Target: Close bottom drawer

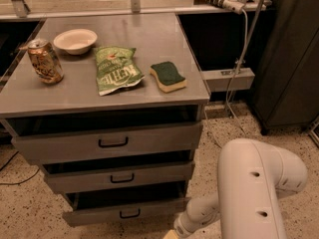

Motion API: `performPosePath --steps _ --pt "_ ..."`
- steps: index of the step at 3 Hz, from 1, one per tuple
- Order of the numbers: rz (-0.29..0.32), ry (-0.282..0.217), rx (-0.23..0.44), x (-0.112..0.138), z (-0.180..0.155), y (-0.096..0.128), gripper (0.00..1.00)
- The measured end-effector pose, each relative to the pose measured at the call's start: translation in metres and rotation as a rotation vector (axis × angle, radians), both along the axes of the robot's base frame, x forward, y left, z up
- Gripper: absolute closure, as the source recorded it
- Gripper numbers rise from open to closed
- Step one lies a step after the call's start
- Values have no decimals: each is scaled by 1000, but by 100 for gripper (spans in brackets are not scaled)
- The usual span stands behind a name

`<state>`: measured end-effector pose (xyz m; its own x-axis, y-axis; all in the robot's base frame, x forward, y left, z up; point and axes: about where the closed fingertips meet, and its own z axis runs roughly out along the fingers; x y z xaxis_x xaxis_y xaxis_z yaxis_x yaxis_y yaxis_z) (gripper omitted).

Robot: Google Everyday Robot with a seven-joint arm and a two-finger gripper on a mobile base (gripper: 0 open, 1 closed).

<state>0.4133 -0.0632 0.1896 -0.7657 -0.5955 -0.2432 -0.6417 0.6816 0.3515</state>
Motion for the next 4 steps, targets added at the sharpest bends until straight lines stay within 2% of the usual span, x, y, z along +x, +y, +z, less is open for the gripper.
performPosePath --steps 1,2,4 --pt "0 0 0 0 0 0 0" --pt "0 0 0 0 0 0 19" --pt "0 0 0 0 0 0 66"
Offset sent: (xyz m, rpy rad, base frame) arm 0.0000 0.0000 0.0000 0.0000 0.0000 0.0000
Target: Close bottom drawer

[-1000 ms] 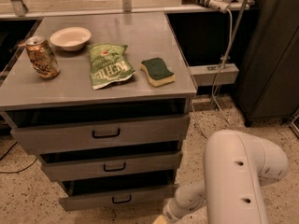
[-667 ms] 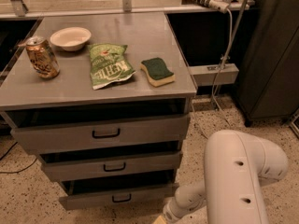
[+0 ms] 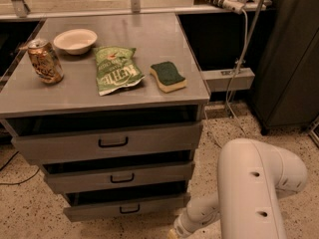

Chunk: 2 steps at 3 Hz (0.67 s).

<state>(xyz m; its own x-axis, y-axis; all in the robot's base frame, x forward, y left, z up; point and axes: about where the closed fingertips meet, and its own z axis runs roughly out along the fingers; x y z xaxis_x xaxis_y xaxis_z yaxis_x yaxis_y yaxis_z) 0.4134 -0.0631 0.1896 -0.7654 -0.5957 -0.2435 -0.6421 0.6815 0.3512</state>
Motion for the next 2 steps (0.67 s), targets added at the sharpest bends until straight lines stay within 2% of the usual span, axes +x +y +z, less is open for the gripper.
performPosePath --steps 1,2 --pt "7 -18 -1 8 2 1 89" --pt "15 -56 -8 23 5 6 100"
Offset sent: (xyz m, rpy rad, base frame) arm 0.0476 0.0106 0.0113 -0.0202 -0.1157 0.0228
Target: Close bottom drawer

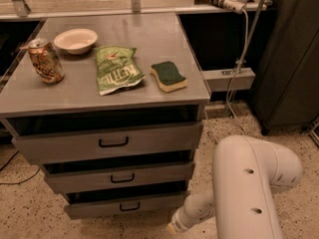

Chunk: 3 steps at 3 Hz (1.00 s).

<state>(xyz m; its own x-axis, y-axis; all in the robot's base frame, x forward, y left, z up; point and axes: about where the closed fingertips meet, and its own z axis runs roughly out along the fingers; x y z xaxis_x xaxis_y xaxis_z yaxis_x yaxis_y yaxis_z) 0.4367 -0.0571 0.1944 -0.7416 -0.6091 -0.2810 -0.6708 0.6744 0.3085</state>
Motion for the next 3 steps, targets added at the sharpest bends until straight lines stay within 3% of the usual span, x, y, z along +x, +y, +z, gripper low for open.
performPosePath --steps 3 --pt "-46 -137 -11 57 -30 6 100"
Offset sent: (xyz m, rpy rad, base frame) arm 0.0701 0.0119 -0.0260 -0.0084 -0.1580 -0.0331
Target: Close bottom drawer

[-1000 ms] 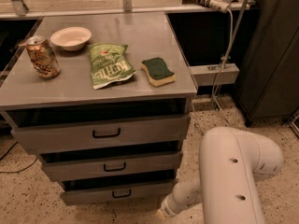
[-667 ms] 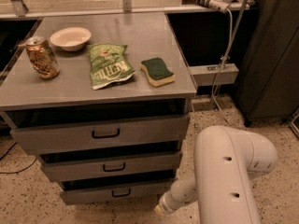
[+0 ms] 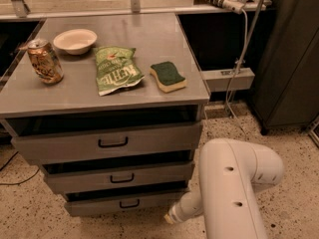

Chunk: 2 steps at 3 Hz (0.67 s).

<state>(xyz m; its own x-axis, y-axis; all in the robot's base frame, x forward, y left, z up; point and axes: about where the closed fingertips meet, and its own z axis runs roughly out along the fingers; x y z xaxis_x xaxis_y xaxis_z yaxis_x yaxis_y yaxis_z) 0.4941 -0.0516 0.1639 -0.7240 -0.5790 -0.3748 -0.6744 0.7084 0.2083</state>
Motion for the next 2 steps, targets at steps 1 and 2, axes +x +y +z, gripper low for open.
performPosePath --steps 1,2 --pt "-26 -32 -8 15 -13 -7 100" --pt "-44 -69 -18 26 -11 -11 100"
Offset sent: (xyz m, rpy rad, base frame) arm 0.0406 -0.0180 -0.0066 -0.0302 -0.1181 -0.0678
